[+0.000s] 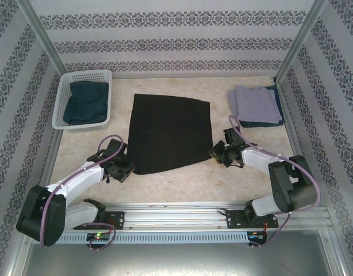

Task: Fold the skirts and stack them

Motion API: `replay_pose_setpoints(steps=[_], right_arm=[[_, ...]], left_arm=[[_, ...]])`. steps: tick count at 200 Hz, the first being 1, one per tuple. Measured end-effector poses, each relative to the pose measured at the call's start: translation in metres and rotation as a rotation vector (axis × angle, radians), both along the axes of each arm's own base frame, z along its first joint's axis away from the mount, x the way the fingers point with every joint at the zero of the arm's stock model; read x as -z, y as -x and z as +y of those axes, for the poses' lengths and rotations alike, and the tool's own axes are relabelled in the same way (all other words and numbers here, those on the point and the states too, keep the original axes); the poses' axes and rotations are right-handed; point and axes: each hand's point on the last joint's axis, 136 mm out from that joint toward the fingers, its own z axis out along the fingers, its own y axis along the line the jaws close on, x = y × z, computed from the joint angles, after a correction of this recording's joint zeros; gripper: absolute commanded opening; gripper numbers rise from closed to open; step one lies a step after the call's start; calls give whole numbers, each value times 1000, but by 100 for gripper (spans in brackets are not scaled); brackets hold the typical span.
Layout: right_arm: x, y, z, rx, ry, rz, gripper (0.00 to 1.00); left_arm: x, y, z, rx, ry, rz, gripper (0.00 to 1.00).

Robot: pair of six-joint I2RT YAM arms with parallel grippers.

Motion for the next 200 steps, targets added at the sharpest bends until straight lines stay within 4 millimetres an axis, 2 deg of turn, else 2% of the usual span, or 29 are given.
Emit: replay_pose_setpoints(steps=[10, 27, 36, 49, 69, 84, 96, 104, 123, 149, 181, 200], right_arm=[[-1, 1, -1, -3, 4, -5, 0], [-6, 7, -4, 1, 8, -16, 0], [-13, 10, -5, 1, 6, -26, 0], [-26, 11, -6, -2, 2, -54, 0], [-47, 5, -8, -1, 5, -94, 0], [-64, -10, -10, 4, 8, -132, 0], [-78, -27, -11, 4, 13, -167, 0], [-86, -39, -12, 5, 18, -189, 0], [-98, -70, -14, 8, 26, -226, 0], [-100, -112, -14, -1, 43, -246, 0], [-86, -167, -9, -14, 48, -262, 0], [-68, -192, -6, -18, 42, -251, 0]], left_arm=[[0, 0, 1, 1, -7, 0, 0], [-7, 3, 4, 9, -26, 0, 0], [-17, 0, 6, 11, -36, -17, 0], [-41, -9, 7, 21, -54, -63, 0], [-96, -39, 5, 48, -82, -184, 0], [-135, -66, 2, 76, -105, -273, 0], [-156, -89, 0, 105, -131, -321, 0], [-163, -104, -1, 125, -152, -337, 0], [-165, -140, -2, 170, -203, -348, 0], [-156, -190, -5, 228, -272, -350, 0], [-136, -253, -7, 268, -317, -361, 0], [-116, -279, -5, 277, -347, -351, 0]])
